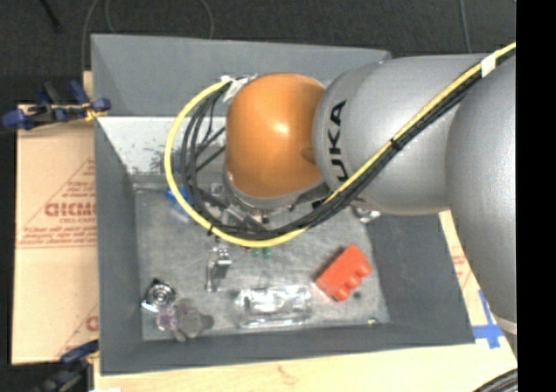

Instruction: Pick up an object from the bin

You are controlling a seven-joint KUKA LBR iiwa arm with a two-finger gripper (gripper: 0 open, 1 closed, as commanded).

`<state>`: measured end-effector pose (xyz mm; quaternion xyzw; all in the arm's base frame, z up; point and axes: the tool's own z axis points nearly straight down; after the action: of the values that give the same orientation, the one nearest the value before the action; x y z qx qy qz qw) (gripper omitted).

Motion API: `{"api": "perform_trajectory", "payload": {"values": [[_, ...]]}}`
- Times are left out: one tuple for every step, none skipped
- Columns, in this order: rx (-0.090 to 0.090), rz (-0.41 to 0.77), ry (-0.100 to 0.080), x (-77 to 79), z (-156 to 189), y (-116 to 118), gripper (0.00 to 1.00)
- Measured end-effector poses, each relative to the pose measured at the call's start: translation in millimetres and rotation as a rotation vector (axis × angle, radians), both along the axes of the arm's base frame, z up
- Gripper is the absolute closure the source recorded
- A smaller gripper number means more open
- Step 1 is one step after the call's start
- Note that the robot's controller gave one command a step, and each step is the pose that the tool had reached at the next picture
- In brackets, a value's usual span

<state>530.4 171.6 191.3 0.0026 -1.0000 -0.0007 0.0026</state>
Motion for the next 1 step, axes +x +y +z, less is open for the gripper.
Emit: {"api": "perform_trajectory", "payload": {"values": [[0.002,0.390,-0.024,-47.1,-104.1,22.8,0.00]]}}
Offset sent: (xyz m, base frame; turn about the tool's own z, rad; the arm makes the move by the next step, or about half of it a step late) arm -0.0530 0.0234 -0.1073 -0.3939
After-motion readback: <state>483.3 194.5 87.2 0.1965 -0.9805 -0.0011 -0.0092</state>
